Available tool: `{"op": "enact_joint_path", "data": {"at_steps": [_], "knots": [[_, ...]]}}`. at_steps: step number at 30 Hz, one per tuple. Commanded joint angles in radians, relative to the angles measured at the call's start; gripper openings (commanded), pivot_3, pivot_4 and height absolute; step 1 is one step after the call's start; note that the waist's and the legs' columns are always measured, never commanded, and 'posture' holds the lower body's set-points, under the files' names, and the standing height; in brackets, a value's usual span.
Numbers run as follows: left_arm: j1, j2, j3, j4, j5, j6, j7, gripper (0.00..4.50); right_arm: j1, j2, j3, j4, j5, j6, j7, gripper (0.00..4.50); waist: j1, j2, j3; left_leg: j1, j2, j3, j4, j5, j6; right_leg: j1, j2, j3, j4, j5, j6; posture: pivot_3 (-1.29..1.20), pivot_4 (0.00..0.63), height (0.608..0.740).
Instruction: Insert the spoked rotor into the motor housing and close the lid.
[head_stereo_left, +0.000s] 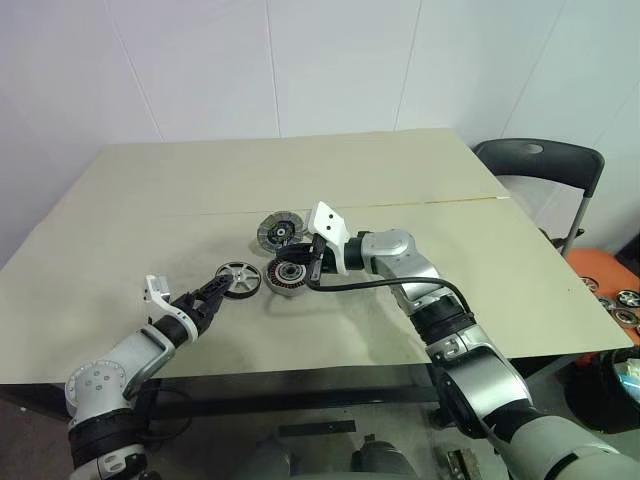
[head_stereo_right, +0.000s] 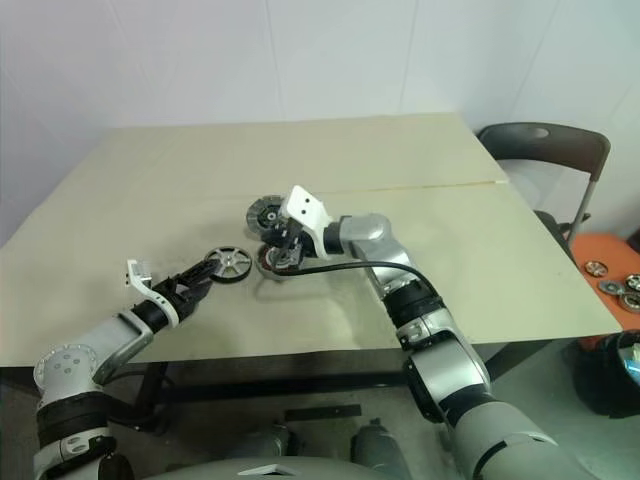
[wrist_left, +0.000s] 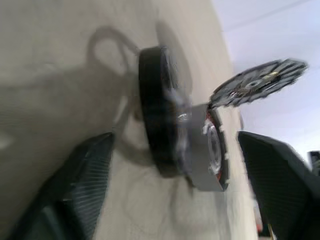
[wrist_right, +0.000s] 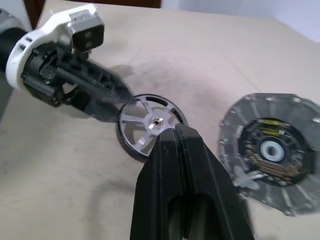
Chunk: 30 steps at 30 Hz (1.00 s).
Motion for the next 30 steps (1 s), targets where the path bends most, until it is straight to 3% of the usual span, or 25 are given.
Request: {"op": "enact_joint_path", "data": {"at_steps": [1, 6, 17, 22, 30], "knots": [[-0.017, 0.014, -0.005, 0.062, 0.042, -0.003, 0.007, 2.48, -0.033, 0.006, -0.025, -0.035, 0.022, 0.004, -0.016, 0.0, 0.0, 0.0, 0.0, 0.0, 0.0, 0.0, 0.0, 0.0, 0.0, 0.0, 0.0, 0.0, 0.0, 0.0, 0.0, 0.0, 0.0, 0.74], [-0.026, -0.008, 0.013, 0.058, 0.038, -0.017, 0.014, 0.77, -0.021, 0.003, -0.022, -0.043, 0.023, 0.016, -0.024, 0.0, 0.0, 0.0, 0.0, 0.0, 0.0, 0.0, 0.0, 0.0, 0.0, 0.0, 0.0, 0.0, 0.0, 0.0, 0.0, 0.0, 0.0, 0.74], [0.028, -0.074, 0.139, -0.123, -0.264, -0.04, 0.093, 0.77, -0.027, -0.058, -0.051, -0.081, 0.114, 0.112, 0.097, 0.0, -0.003, -0.002, 0.001, -0.003, 0.0, 0.001, 0.0, 0.0, 0.001, -0.003, -0.002, 0.001, 0.0, 0.0, 0.0, 0.0, 0.0, 0.74], [0.033, -0.071, 0.067, -0.18, -0.362, -0.029, 0.165, 0.77, -0.021, -0.119, -0.04, -0.079, 0.127, 0.144, 0.171, 0.0, 0.001, -0.002, 0.001, -0.003, 0.0, 0.001, 0.001, 0.0, 0.001, -0.002, -0.002, 0.001, 0.0, 0.0, 0.0, 0.0, 0.0, 0.74], [-0.094, -0.09, -0.08, -0.067, -0.315, -0.041, 0.167, 0.77, -0.011, -0.163, -0.022, -0.073, 0.097, 0.121, 0.194, 0.0, 0.002, -0.004, 0.001, -0.003, -0.001, 0.004, 0.003, 0.0, 0.001, -0.001, -0.001, 0.0, 0.0, 0.0, 0.0, 0.0, 0.0, 0.74]]}}
